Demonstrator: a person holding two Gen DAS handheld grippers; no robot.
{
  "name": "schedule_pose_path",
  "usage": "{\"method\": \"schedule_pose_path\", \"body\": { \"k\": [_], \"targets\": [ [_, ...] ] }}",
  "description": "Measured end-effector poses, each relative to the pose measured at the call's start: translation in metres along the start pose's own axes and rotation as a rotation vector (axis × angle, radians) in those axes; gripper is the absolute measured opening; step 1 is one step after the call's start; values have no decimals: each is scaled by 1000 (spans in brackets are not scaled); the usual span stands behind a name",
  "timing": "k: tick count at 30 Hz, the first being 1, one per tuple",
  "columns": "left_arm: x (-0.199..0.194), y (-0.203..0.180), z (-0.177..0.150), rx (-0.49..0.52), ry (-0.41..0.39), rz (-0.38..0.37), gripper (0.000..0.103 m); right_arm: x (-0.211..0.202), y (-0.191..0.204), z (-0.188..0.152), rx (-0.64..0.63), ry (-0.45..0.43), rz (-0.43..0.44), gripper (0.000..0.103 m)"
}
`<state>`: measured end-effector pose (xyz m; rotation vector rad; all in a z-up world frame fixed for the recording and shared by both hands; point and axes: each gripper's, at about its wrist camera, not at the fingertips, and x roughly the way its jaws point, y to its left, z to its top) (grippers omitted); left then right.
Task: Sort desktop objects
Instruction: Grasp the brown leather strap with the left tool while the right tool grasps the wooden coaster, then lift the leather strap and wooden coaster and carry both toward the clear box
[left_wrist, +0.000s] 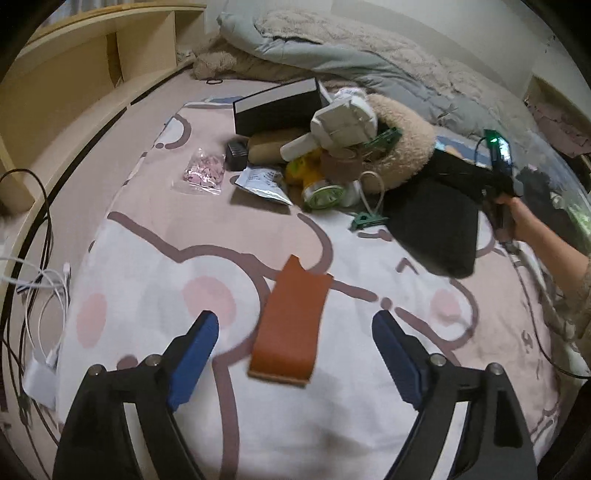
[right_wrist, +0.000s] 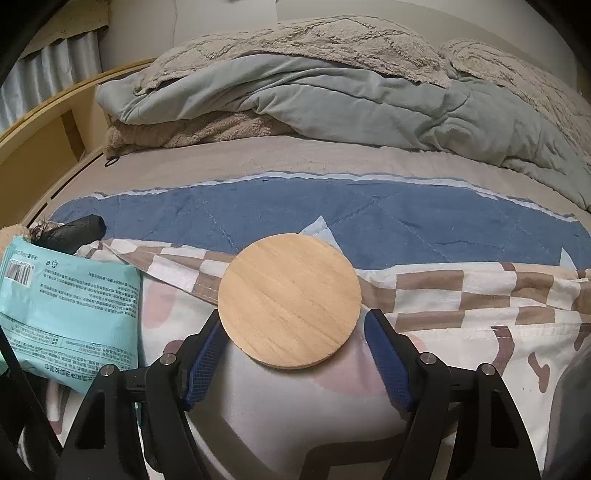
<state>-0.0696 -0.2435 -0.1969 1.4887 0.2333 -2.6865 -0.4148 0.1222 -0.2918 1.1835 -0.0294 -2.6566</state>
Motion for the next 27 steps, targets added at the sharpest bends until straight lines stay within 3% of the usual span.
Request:
{"method": "schedule_pose_path", "body": {
  "k": [4,7,9,10,12,14,27],
  "targets": [
    [34,2,0,-3,118,10,86,1,-1,0,4,5,5,76],
    [50,0,-2,12,148,34,84,0,0,0,0,2,-1,76],
    [59,-1,-2,16,157,65,76,-1,1,-1,-4,-5,-12,73],
    [63,-3,-1,29,157,98,69,-3,1,-1,-3,-10,-20,67],
    [66,-8,0,60,142,132,62,-7,1,0,0,-24,-23,67],
    [66,-11,3,64,129,130,44,-12,1,2,0,-39,-26,67],
    [29,-15,7,-32,44,98,44,-60,17,-7,-48,-66,-22,67]
  ]
}}
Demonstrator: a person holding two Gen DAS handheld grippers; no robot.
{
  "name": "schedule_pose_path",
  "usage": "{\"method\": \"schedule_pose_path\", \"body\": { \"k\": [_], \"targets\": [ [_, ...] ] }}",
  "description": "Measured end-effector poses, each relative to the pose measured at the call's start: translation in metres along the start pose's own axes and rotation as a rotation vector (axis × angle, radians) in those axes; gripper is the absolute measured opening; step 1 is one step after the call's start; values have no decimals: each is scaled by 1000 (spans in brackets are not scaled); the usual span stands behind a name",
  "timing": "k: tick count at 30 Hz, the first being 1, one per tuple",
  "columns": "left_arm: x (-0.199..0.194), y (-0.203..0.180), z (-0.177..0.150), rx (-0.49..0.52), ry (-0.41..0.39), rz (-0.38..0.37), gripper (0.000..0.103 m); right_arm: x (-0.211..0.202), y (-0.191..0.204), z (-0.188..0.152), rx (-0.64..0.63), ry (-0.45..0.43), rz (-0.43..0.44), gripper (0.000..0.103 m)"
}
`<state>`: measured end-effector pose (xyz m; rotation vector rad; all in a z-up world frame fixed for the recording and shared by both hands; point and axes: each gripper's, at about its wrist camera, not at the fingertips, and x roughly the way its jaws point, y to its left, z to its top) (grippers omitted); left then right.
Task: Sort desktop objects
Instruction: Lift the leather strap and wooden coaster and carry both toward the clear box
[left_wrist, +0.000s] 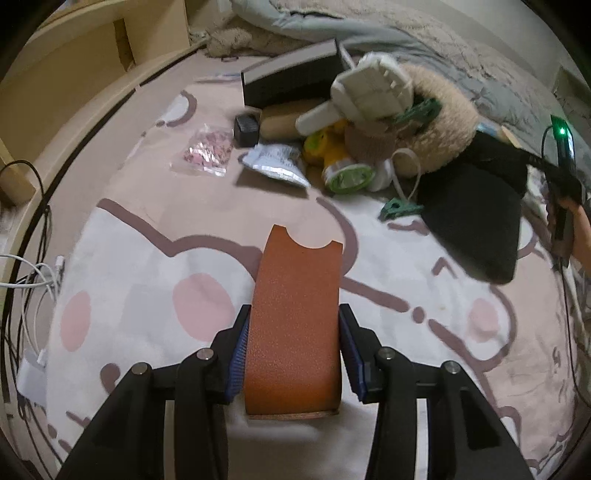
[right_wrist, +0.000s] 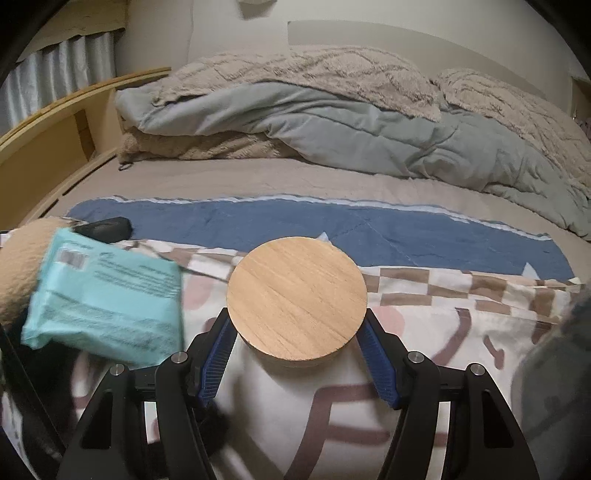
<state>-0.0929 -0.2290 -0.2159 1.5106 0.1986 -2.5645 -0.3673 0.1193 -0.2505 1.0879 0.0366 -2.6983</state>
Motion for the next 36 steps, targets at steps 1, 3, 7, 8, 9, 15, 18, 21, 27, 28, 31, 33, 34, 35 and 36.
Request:
{"method": "schedule_pose_path", "body": {
  "k": [1,3,7,8,9,15,18,21,27,28,31,33,34,35,36],
  "targets": [
    [-6,1,0,-3,-11,-3,44,-6,2,0,1,-5,6,67],
    [-17,-2,0,-11,-32,-14,44,-21,7,0,1,-18,25,67],
    [-43,-6,7,-31,-81,-42,44,-57,17,5,-3,-51,71,67],
    [-49,-8,8,-31,-90,-46,44,-65,19,7,-4,-59,82,67],
    [-55,-10,10,-32,-99,-50,44,-77,21,10,-6,-70,96,67],
    [-101,-28,14,-38,-163,-87,44,-139,28,24,-34,-98,140,67],
    [-124,-39,17,-26,-201,-101,44,-172,28,28,-55,-106,151,67],
    [-147,-50,21,-11,-231,-122,44,-206,23,30,-59,-123,168,67],
    [-182,-82,30,46,-278,-153,44,-263,4,25,-68,-147,175,67],
    [-188,-91,32,59,-289,-161,44,-271,0,24,-69,-151,172,67],
    [-201,-111,38,89,-308,-195,44,-301,-17,19,-62,-161,154,67],
    [-209,-127,41,117,-322,-212,44,-316,-28,16,-54,-163,141,67],
    [-213,-133,43,129,-330,-218,44,-327,-36,14,-51,-165,127,67],
    [-218,-142,44,142,-339,-219,44,-337,-44,12,-49,-169,110,67],
    [-222,-150,46,153,-348,-229,44,-345,-49,10,-47,-173,96,67]
  ]
}}
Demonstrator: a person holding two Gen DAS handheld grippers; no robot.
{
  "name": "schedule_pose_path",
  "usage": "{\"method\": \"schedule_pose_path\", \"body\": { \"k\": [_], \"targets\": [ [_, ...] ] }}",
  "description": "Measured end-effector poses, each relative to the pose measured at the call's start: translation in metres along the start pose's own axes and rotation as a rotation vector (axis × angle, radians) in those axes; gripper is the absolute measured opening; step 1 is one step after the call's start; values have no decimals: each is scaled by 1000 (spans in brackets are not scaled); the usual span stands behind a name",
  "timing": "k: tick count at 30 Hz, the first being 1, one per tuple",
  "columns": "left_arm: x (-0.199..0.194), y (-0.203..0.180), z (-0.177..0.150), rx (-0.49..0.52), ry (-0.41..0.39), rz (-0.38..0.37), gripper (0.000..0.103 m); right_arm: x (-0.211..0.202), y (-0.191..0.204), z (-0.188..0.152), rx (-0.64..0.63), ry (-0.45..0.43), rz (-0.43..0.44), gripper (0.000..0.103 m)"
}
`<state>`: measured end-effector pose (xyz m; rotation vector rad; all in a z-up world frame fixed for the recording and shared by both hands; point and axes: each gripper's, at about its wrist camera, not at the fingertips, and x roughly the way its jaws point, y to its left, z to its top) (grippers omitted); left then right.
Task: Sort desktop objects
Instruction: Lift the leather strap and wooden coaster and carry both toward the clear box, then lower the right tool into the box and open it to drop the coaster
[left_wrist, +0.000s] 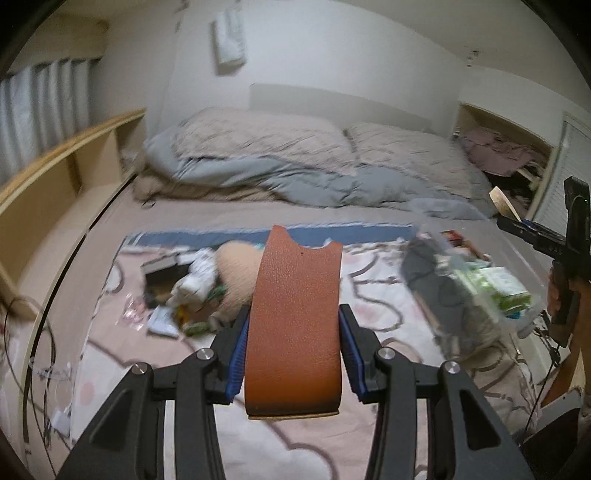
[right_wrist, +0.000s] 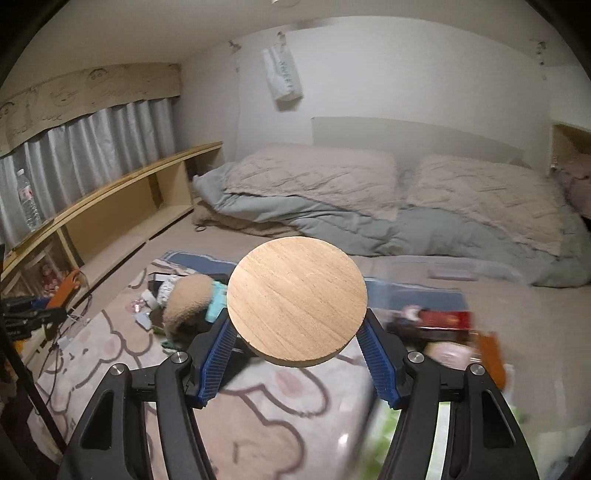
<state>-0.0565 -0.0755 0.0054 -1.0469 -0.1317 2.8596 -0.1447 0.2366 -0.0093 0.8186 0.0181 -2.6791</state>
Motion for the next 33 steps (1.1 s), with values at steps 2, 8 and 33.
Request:
{"method": "schedule_pose_path", "body": {
  "k": [2,8,33],
  "targets": [
    [-1,-19,8,22,-14,-37,44,-22,-14,-3,8,-13,-39,67],
    [2,-76,32,90,-47,-146,44,-68,-55,-15,84,-31,-143,67],
    [67,-255,51,256,11,-441,44,-55,-178,-93,564,146,-210,67]
  ]
}}
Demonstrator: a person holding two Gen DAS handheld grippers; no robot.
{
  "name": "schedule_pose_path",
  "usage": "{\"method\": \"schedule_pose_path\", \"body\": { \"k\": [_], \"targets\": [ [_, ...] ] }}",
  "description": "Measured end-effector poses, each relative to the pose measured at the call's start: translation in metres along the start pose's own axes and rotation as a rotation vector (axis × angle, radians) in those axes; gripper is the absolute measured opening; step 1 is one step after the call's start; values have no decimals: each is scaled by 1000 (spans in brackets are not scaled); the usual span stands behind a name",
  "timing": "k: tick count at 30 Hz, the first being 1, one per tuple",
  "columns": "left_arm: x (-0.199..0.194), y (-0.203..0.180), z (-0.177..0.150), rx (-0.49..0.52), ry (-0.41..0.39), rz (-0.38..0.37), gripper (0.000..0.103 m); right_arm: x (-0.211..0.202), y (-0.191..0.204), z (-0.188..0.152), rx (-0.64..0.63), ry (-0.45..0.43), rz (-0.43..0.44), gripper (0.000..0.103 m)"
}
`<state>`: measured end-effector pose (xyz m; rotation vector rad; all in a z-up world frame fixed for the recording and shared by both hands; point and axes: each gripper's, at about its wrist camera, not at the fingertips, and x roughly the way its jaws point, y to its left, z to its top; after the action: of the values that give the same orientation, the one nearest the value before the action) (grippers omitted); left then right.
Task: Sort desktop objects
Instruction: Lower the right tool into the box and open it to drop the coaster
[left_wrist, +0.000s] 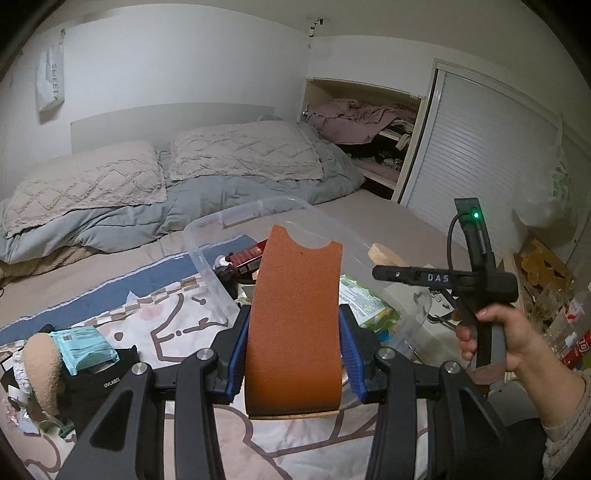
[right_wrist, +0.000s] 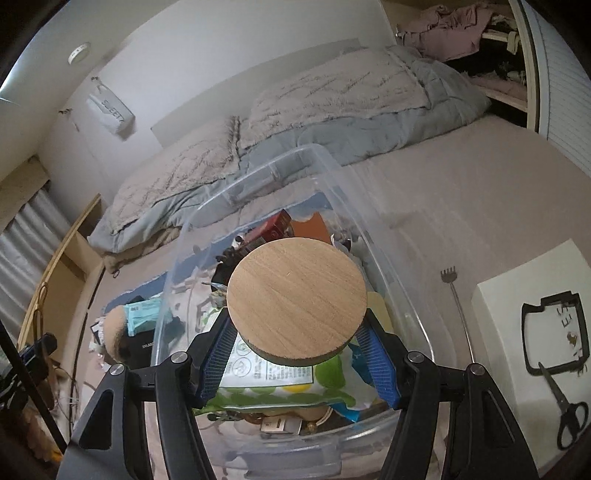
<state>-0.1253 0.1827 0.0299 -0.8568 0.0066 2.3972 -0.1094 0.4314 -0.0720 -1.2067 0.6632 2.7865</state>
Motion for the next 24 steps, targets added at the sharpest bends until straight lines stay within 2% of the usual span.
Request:
{"method": "schedule_pose_path", "body": {
  "k": [8,15,17,21,24],
  "targets": [
    [10,-3,3,-16,12,-4,44,15,-5,0,53,36,-26,67],
    [17,-6,1,-12,27,0,44,20,-13,2,97,46,-99,67],
    [18,-6,0,-11,34,0,44,22,-18,1,110,59,-146,67],
    [20,-6,-2,-5,44,3,44,24,-17,0,95,75,-179,70],
    [20,-7,-3,-5,46,3,44,24,-14,0,96,76,-175,78]
  ]
}}
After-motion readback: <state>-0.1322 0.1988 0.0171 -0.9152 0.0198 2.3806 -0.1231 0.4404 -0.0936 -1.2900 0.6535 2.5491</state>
